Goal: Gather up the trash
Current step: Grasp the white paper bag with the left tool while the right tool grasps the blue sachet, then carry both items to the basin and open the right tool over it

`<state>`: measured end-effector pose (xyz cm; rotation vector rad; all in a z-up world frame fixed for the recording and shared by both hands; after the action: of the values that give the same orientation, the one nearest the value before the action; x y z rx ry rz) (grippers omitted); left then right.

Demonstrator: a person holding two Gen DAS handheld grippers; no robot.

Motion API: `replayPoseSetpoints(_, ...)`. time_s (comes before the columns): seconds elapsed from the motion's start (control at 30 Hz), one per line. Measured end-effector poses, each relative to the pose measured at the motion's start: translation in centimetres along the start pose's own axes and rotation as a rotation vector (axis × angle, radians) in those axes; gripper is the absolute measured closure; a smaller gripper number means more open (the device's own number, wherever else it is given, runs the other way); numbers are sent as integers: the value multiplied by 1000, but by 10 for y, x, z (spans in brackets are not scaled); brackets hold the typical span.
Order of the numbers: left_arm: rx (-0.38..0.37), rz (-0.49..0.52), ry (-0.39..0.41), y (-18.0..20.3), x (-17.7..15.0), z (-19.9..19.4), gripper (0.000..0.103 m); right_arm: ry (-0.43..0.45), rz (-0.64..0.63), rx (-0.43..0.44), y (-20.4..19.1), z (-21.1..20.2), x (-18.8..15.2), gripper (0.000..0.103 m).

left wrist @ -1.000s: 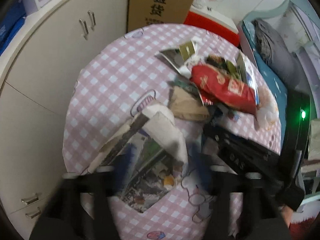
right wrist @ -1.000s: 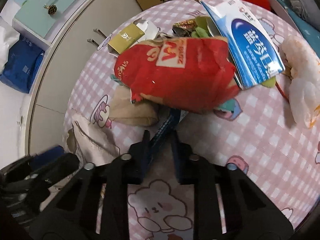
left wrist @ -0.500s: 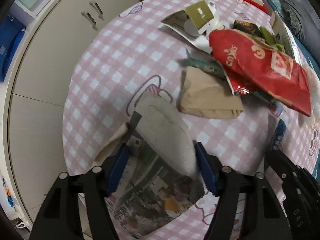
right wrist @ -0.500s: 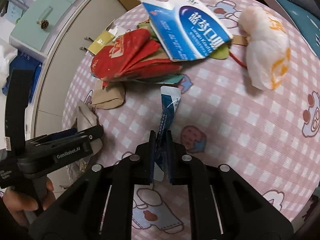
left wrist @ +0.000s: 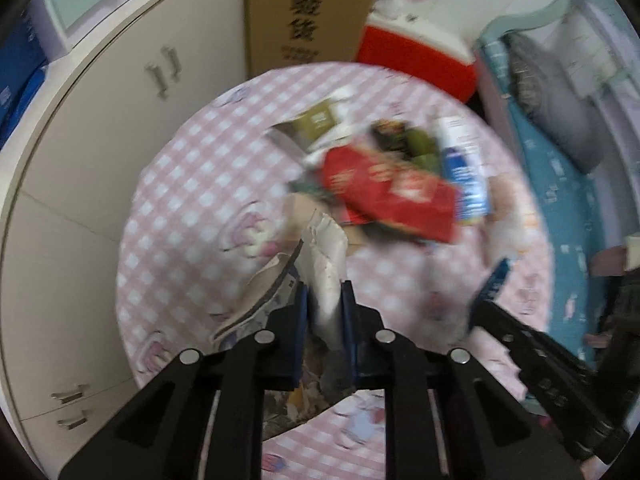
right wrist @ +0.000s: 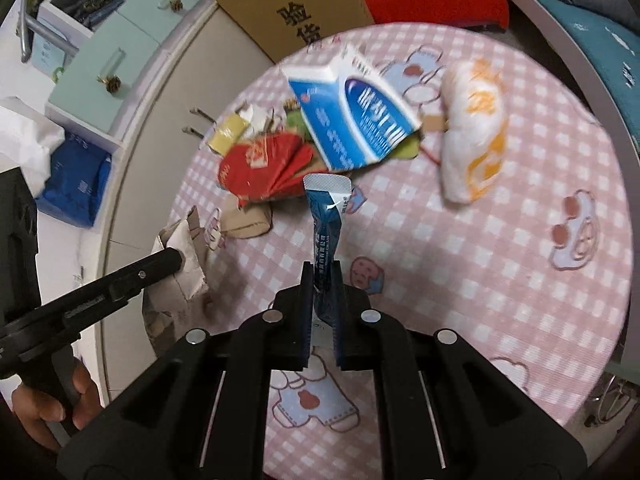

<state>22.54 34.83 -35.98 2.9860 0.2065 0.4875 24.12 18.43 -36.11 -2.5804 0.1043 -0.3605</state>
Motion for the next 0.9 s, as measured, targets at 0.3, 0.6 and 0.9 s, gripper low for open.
replayPoseSetpoints(0.3, -110, 149, 122, 110, 6, -53, 91, 106, 14, 24, 29, -78, 15, 95)
replayPoseSetpoints(0.6, -204, 254, 175, 251, 14, -69, 91, 181, 45, 5, 111, -156, 36, 95)
replayPoseSetpoints(0.9, -292, 326, 189, 391, 21, -47, 91, 229, 80, -53, 218, -217, 63, 95)
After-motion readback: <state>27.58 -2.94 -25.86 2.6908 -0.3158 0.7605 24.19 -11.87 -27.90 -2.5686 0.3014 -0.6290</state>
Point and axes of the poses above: each gripper's, at about its wrist camera, not at the fingertips, and z roughly the way its jaws point, y to its right, x to its top, the point moved 10 cm from there along z, roughly the way its jaws point, and after that the axes turned 9 degrees about z, right-handed, at the moved point
